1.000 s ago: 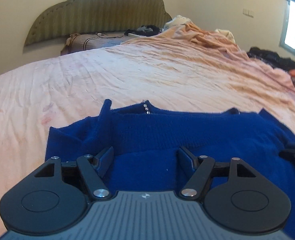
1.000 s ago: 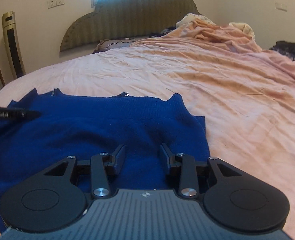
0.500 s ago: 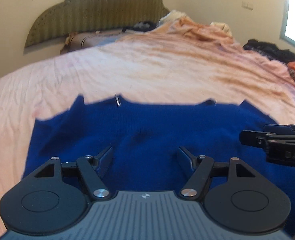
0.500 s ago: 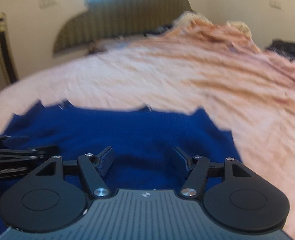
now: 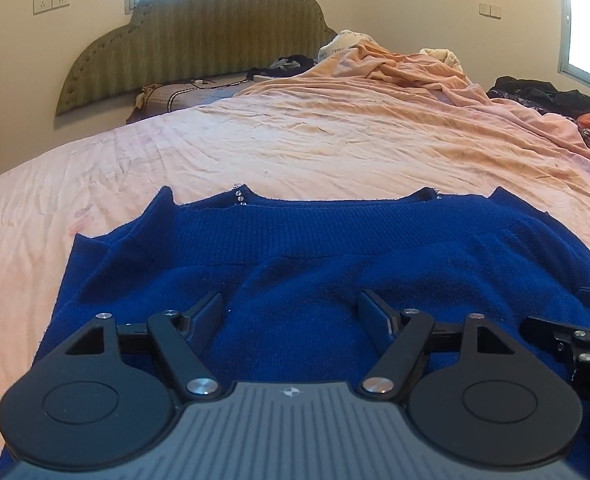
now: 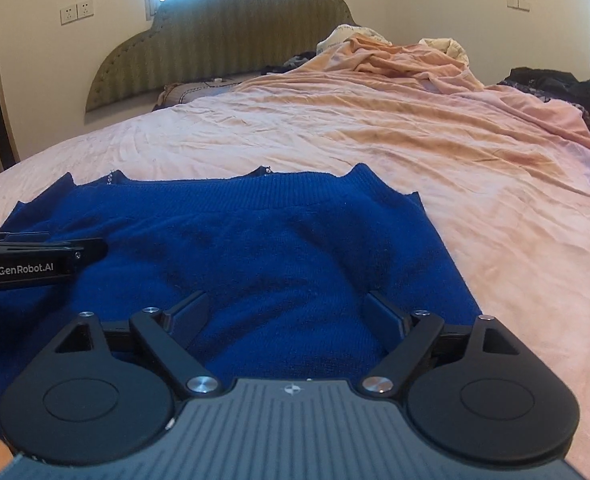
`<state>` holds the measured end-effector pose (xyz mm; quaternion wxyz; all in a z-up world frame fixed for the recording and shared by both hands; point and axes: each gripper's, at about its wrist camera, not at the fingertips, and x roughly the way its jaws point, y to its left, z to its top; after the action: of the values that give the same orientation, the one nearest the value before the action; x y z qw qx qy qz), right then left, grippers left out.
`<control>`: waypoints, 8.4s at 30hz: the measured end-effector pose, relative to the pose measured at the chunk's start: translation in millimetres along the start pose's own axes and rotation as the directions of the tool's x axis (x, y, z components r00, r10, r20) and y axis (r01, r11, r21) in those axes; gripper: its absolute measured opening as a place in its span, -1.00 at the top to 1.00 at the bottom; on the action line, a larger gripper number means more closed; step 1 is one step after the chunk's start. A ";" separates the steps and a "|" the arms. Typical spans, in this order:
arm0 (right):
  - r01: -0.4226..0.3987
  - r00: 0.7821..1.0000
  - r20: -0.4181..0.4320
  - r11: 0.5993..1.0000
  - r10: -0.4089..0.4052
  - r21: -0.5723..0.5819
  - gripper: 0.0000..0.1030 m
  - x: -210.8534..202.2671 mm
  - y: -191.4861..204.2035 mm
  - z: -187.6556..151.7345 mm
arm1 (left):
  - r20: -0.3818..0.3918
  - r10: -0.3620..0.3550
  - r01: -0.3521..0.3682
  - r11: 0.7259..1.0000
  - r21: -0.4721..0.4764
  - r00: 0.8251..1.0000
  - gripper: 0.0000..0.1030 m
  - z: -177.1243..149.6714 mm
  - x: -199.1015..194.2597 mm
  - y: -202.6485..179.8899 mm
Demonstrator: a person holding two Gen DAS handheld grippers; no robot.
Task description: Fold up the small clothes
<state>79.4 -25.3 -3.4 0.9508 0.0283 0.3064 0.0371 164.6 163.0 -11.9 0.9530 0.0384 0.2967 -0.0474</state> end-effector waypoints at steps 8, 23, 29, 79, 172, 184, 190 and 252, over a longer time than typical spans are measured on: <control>0.001 1.000 -0.009 1.000 -0.001 -0.016 -0.77 3.1 3.5 0.6 | 0.005 0.021 -0.021 1.000 0.008 1.000 -0.53 -8.2 -26.7 -5.0; 0.011 1.000 0.022 0.999 -0.010 -0.053 -0.86 -34.5 8.0 -21.7 | 0.022 -0.021 0.022 0.999 -0.040 1.000 -0.70 -41.1 -62.8 6.3; 0.037 0.999 -0.018 0.999 -0.038 -0.029 -0.97 -34.4 6.2 -27.0 | 0.027 -0.038 0.040 0.998 -0.052 0.999 -0.75 -43.3 -64.2 8.2; 0.041 0.999 -0.018 0.999 -0.042 -0.024 -0.96 -33.3 2.9 -29.1 | -0.017 0.001 -0.001 0.999 -0.039 1.000 -1.00 -60.9 -88.0 3.1; 0.048 0.999 -0.011 0.999 -0.048 -0.014 -0.98 -70.6 7.8 -56.8 | 0.113 -0.159 0.175 0.455 -0.873 0.981 -1.00 -93.3 -126.8 116.1; 0.034 0.999 -0.006 0.999 -0.034 -0.004 -0.99 -69.9 15.4 -56.0 | 0.164 -0.016 0.134 0.657 -0.742 0.986 -0.98 -81.2 -106.4 93.6; 0.024 1.000 -0.003 1.000 -0.024 0.007 -0.99 -68.0 12.3 -54.0 | 0.143 0.077 0.059 0.647 -0.760 0.987 0.56 -87.3 -107.3 93.7; -0.416 0.857 -0.120 0.810 0.501 0.414 0.27 53.9 -163.9 85.8 | 0.042 -0.318 0.299 0.922 0.245 0.947 0.67 -46.0 -98.5 -201.8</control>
<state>181.9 -186.4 22.3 0.8493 0.2778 0.3963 0.2107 35.2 -26.0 -2.7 0.9335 0.1021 0.2524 -0.2334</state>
